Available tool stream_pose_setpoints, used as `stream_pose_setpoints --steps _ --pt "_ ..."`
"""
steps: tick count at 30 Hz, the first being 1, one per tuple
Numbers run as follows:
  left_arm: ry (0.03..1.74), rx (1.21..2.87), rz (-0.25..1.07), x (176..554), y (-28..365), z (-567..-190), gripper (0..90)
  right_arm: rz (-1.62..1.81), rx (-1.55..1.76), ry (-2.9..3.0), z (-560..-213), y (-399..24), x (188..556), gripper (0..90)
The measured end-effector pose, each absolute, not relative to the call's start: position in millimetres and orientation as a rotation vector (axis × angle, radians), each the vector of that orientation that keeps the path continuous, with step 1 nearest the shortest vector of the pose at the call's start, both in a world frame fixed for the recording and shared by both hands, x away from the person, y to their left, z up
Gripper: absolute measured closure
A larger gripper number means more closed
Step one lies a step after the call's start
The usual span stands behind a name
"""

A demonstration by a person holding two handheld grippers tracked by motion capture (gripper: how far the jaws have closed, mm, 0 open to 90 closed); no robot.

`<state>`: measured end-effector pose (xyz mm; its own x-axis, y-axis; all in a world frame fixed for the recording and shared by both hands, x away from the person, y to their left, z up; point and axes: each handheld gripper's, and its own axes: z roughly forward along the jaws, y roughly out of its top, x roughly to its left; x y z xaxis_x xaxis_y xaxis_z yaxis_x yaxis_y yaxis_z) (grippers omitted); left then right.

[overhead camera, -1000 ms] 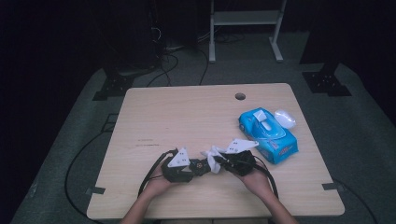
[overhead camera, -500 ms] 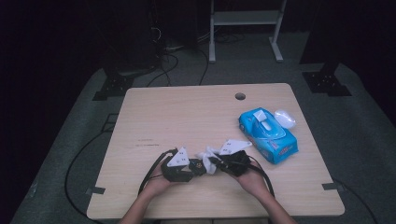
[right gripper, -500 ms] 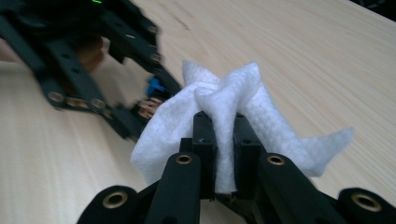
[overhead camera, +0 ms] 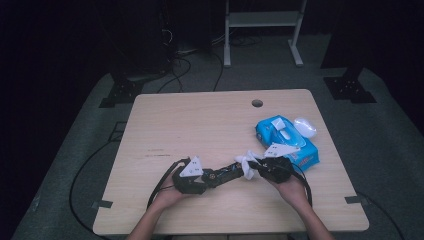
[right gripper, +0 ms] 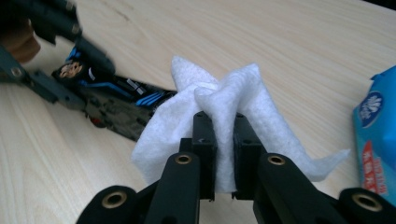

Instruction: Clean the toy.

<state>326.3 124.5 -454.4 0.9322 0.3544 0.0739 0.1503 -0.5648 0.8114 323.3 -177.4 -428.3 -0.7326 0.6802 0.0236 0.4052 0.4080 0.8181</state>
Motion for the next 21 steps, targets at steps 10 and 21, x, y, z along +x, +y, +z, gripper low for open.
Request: stream_pose_setpoints --steps 10,21 --pt "0.357 2.26 0.271 332.8 100.3 -441.5 38.7 1.26 0.949 2.358 -428.3 -189.8 322.1 82.0" --pt "0.327 2.421 0.205 353.9 52.4 -429.8 44.8 1.309 1.0 2.333 -430.8 -197.2 324.1 82.0"
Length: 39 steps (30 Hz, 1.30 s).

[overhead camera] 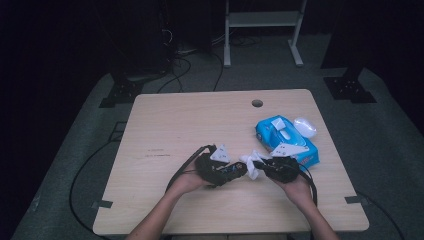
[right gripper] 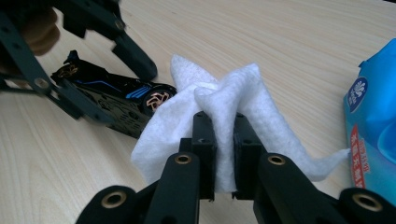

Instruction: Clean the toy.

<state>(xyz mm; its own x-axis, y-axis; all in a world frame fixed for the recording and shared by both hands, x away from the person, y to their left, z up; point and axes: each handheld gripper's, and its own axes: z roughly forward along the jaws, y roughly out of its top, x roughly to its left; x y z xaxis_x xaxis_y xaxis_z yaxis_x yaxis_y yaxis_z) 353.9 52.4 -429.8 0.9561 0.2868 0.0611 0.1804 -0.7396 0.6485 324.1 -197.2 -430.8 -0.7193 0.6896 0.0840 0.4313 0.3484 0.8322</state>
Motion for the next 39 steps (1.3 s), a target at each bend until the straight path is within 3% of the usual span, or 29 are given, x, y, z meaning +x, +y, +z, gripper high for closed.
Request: stream_pose_setpoints --steps 5,17,28,33,39 --pt "0.332 2.449 0.229 354.6 48.3 -431.4 57.4 1.323 1.005 2.326 -431.2 -197.0 325.7 81.9" --pt "0.342 2.462 0.22 348.3 73.9 -429.5 57.7 1.328 1.016 2.352 -435.0 -190.6 326.3 81.5" --pt "0.357 2.583 0.207 353.0 52.3 -435.4 50.3 1.309 1.009 2.373 -439.0 -188.6 325.4 81.5" --pt "0.316 2.615 0.232 350.9 46.7 -434.8 57.8 1.306 1.009 2.395 -441.4 -186.6 326.0 81.6" --pt "0.287 2.537 0.244 346.4 55.2 -432.1 58.1 1.312 1.007 2.401 -438.6 -187.5 325.5 81.5"
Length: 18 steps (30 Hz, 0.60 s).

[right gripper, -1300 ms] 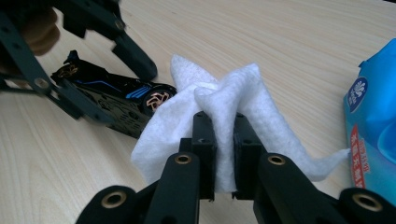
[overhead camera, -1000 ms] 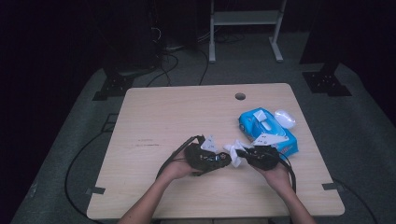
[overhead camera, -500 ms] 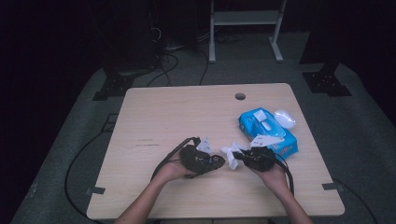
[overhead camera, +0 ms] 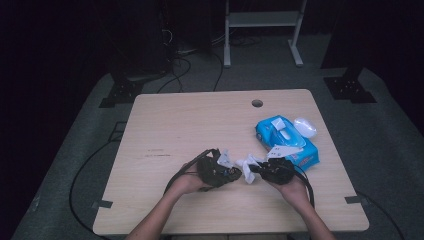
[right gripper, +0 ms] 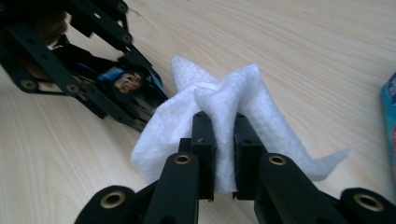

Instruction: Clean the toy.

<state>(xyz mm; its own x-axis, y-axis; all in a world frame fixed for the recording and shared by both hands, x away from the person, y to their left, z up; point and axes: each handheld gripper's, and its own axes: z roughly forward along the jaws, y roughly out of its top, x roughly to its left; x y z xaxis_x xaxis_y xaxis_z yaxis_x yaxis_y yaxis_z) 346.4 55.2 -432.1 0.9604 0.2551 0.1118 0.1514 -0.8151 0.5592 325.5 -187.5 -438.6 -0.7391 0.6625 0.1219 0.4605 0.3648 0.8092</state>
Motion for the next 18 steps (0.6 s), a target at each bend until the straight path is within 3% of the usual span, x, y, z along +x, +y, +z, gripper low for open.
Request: stream_pose_setpoints --steps 6,11,18 --pt "0.268 2.386 0.272 332.2 72.4 -424.0 58.1 1.383 0.943 2.403 -424.9 -182.9 317.9 81.5" --pt "0.236 2.366 0.288 324.2 78.0 -423.8 58.2 1.493 0.826 2.423 -403.2 -164.5 304.7 81.5" --pt "0.241 2.342 0.295 319.4 88.8 -420.5 58.2 1.409 0.808 2.437 -408.4 -154.4 306.9 81.5"
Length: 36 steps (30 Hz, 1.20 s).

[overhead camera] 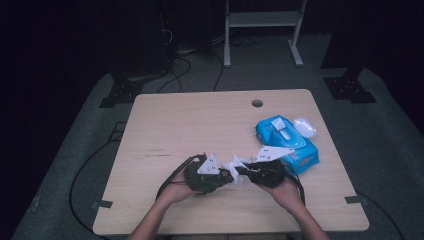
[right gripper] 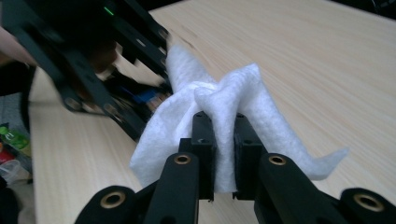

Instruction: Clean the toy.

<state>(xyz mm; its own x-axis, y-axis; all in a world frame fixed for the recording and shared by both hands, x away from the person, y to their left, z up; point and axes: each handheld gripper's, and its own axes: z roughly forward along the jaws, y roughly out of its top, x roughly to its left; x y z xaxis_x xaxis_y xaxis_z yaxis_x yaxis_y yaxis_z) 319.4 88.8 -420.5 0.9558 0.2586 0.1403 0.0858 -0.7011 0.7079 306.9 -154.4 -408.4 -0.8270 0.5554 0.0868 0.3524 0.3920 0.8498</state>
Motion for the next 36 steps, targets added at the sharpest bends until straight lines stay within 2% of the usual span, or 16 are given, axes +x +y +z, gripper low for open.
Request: stream_pose_setpoints --steps 6,12,18,23,29,36 --pt "0.251 2.298 0.299 319.1 94.5 -414.5 58.2 1.366 0.897 2.481 -429.6 -159.6 314.5 81.5" --pt "0.253 2.258 0.306 319.2 96.8 -410.9 58.3 1.499 0.853 2.418 -411.0 -159.9 312.2 81.5" --pt "0.244 2.267 0.314 319.0 95.2 -411.9 58.4 1.475 0.872 2.437 -417.0 -162.0 313.0 81.6" --pt "0.231 2.263 0.314 319.3 93.6 -413.6 58.5 1.536 0.795 2.406 -400.0 -159.4 308.1 81.5" --pt "0.239 2.253 0.31 318.5 95.2 -412.8 58.5 1.492 0.866 2.444 -418.9 -163.0 313.8 81.5" --pt "0.238 2.243 0.302 320.1 94.8 -414.9 58.5 1.544 0.805 2.405 -402.1 -160.9 308.7 81.6"
